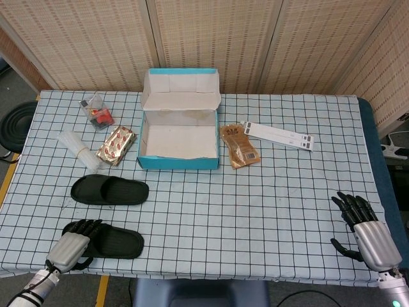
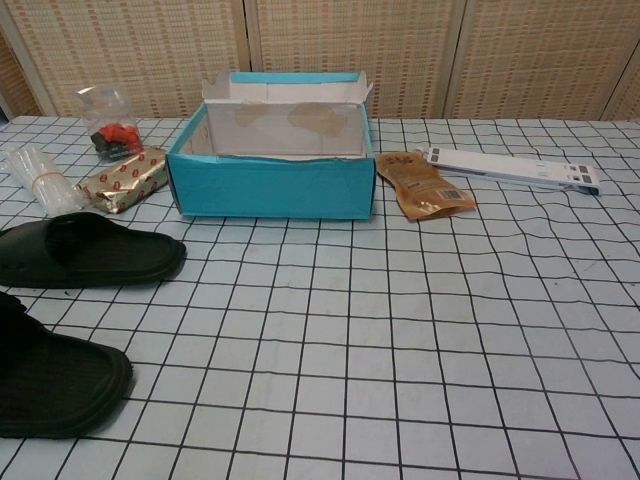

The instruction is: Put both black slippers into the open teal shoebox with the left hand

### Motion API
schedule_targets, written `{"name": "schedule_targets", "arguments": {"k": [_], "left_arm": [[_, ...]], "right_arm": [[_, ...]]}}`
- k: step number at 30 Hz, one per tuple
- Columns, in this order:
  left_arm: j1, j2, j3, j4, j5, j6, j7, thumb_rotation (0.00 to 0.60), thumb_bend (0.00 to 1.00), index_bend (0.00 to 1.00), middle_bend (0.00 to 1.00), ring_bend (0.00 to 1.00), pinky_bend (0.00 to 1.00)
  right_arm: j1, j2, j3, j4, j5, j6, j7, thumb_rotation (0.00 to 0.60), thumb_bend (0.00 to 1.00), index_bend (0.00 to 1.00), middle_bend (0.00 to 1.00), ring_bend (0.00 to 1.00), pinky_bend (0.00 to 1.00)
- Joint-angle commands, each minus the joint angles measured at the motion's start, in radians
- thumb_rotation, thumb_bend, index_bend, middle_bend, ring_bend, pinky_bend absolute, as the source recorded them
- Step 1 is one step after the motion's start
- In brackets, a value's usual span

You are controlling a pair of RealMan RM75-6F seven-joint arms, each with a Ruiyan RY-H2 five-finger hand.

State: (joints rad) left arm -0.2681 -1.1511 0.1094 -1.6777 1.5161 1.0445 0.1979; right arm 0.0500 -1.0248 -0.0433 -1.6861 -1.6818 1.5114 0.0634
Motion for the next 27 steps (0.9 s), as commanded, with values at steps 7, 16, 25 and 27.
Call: {"name": "schedule_targets", "arguments": {"k": [7, 16, 25, 27], "left_arm": [[-0.031, 0.0, -0.003, -0.018, -0.078, -0.062, 0.064, 0.6, 0.33, 0.0, 0.0, 0.0, 0.05], [-0.044, -0.013, 0.005, -0.015, -0.115, -0.086, 0.1, 0.6, 0.33, 0.0, 0.0, 0.0, 0.1], [-0.035, -0.052, 0.013, 0.034, -0.065, -0.036, 0.073, 0.6, 0.35, 0.12, 0.22, 0.2, 0.26], [-0.029, -0.064, 0.017, 0.055, -0.041, -0.016, 0.056, 0.6, 0.37, 0.24, 0.36, 0.31, 0.33]], "right_arm": [[0.003, -0.003, -0.001, 0.004, -0.001, -0.008, 0.001, 0.6, 0.15, 0.0, 0.0, 0.0, 0.0], [0.006, -0.003, -0.002, 0.002, 0.001, -0.015, -0.002, 0.6, 0.15, 0.0, 0.0, 0.0, 0.0], [0.007, -0.003, -0.003, -0.001, 0.004, -0.022, -0.008, 0.6, 0.15, 0.0, 0.0, 0.0, 0.0], [0.008, -0.002, -0.003, -0.002, 0.004, -0.023, -0.01, 0.6, 0.15, 0.0, 0.0, 0.0, 0.0]]}}
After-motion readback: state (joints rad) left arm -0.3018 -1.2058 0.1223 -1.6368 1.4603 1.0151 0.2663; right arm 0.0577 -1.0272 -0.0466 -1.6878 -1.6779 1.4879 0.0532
